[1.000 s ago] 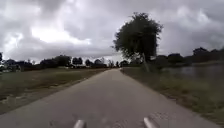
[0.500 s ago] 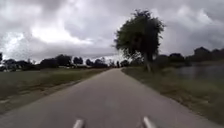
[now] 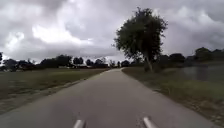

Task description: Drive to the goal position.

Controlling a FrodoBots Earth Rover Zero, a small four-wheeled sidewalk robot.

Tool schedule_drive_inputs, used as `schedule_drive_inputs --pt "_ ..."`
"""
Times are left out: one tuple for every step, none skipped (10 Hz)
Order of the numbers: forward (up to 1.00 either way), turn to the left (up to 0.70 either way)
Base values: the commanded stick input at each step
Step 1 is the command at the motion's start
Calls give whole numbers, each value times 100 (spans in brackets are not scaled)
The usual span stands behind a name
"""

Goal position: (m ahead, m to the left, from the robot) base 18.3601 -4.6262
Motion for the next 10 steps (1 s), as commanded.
schedule_drive_inputs --pt "70 0" --pt "70 0" --pt "70 0" --pt "70 0" --pt "70 0" --pt "70 0" --pt "70 0" --pt "70 0" --pt "70 0" --pt "70 0"
